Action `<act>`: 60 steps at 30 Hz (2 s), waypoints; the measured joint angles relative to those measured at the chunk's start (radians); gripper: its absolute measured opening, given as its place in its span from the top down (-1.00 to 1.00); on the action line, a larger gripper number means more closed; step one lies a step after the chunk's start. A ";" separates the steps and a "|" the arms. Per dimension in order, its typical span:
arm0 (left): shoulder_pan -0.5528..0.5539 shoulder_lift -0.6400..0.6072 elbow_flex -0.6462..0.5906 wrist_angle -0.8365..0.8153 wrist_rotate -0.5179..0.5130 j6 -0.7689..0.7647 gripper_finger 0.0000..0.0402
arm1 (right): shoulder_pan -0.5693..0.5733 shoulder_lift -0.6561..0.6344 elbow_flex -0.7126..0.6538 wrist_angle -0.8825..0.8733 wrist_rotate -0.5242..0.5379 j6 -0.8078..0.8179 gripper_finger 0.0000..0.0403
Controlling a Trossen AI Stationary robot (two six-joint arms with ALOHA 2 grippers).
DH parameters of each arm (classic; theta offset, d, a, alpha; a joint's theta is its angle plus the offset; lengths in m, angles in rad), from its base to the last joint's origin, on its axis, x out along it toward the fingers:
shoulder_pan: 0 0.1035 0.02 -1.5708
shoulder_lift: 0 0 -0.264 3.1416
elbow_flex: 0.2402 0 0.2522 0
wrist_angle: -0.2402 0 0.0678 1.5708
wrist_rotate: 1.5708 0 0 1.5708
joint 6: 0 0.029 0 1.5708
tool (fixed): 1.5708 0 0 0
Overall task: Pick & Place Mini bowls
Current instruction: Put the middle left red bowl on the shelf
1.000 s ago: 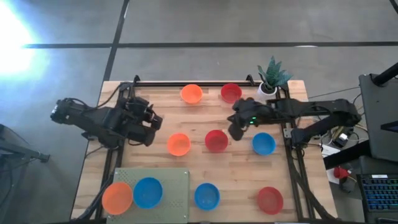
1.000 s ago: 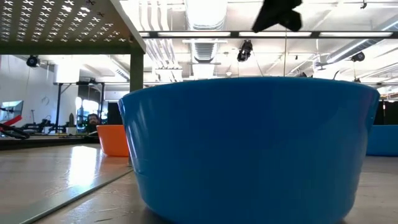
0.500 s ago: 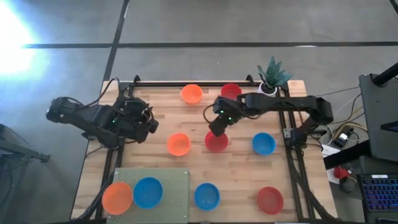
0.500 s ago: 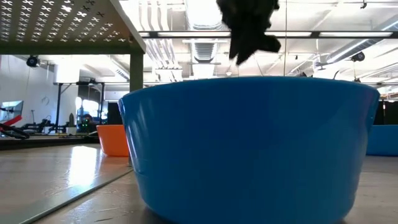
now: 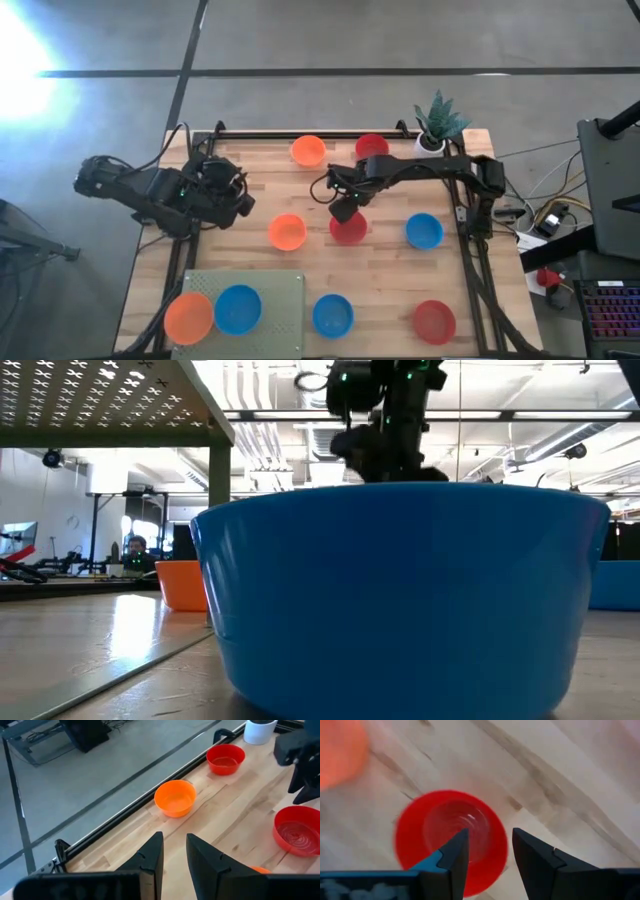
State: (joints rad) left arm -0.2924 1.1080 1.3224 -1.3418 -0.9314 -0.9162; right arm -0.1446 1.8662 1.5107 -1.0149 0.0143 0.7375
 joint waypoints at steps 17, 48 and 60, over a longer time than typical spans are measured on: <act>0.000 -0.002 0.000 0.000 0.000 0.005 0.61 | -0.022 0.133 -0.003 -0.028 -0.060 -0.086 0.29; 0.000 -0.002 -0.001 0.000 0.024 0.004 0.61 | -0.025 0.108 -0.012 -0.018 -0.033 -0.109 0.96; 0.000 0.000 -0.001 0.130 0.012 0.166 0.61 | -0.017 -0.160 -0.009 -0.002 0.184 0.013 0.96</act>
State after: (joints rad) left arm -0.2920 1.1080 1.3212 -1.2120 -0.9192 -0.7499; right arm -0.1616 1.7058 1.5017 -1.0169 0.1985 0.7500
